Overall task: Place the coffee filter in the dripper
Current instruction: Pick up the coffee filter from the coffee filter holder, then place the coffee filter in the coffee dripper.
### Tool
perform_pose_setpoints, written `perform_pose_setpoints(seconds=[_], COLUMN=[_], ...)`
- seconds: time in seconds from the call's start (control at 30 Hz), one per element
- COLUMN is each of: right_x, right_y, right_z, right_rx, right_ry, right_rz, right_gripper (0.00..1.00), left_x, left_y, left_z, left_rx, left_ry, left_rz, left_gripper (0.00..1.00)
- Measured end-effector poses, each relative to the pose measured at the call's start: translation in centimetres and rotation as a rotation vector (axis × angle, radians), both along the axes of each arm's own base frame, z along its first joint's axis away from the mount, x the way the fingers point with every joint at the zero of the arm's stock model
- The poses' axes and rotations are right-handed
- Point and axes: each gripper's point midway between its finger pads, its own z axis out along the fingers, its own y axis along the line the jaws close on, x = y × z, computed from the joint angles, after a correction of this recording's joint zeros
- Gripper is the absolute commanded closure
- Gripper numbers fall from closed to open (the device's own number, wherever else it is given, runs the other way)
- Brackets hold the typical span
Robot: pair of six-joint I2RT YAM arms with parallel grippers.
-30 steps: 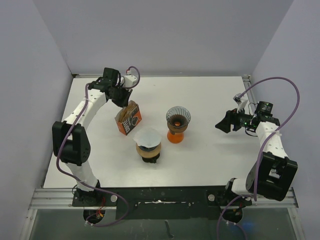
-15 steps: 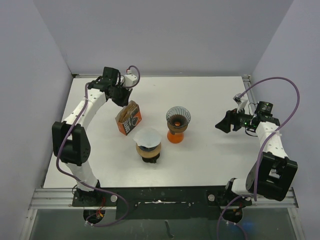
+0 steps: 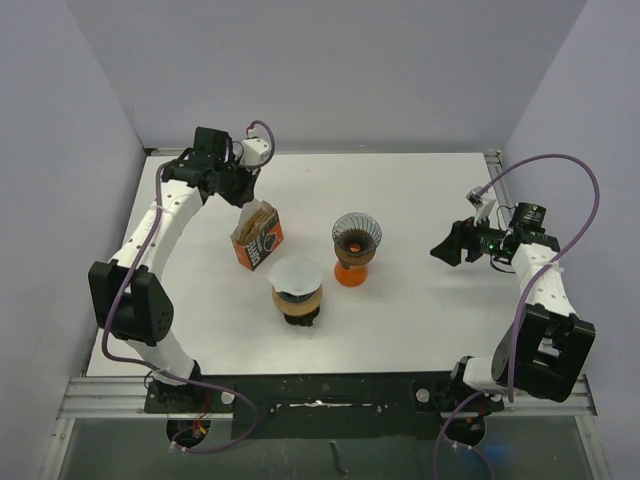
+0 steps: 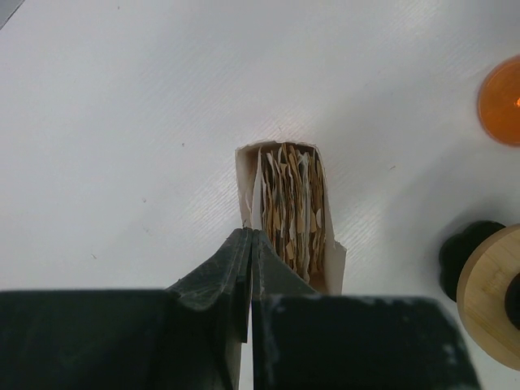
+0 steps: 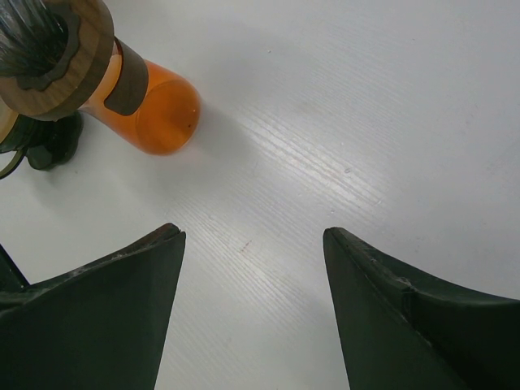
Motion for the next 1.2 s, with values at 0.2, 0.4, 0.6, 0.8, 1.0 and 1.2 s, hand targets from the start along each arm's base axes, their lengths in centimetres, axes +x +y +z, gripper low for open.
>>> perform_pose_setpoints(seconds=[0.2,0.4,0.6,0.8,1.0,1.2], right_x=[0.0,0.3,2.6,3.9,5.0,5.6], right_y=[0.1,0.4,1.0,5.5,10.9,16.0], right_z=[0.1,1.4,7.2,13.4,17.4,21.0], right_rx=[0.008,0.008,-0.034,-0.055,-0.017,0.04], right_ry=[-0.004,-0.031,-0.18,-0.339,-0.421,-0.494], right_rz=[0.005,0.019,0.076,0.23,0.386,0.515], right_gripper=[0.3,0.3,0.3,0.3,0.26,0.16], left_x=[-0.1,-0.8,-2.1,-3.7,-5.2,-9.0], left_y=[-0.1,-0.4,-0.9,-1.7,-3.9,-10.4], left_z=[1.4,5.4,10.7,15.2,20.2,22.8], left_rx=[-0.008,-0.032,-0.072,-0.129,-0.227,-0.313], left_ry=[-0.017,-0.094,-0.209,-0.291,-0.376,-0.406], left_rz=[-0.01,-0.033,-0.061,-0.124,-0.225,-0.457], left_gripper=[1.0,1.0,1.0,1.0,1.0,1.0])
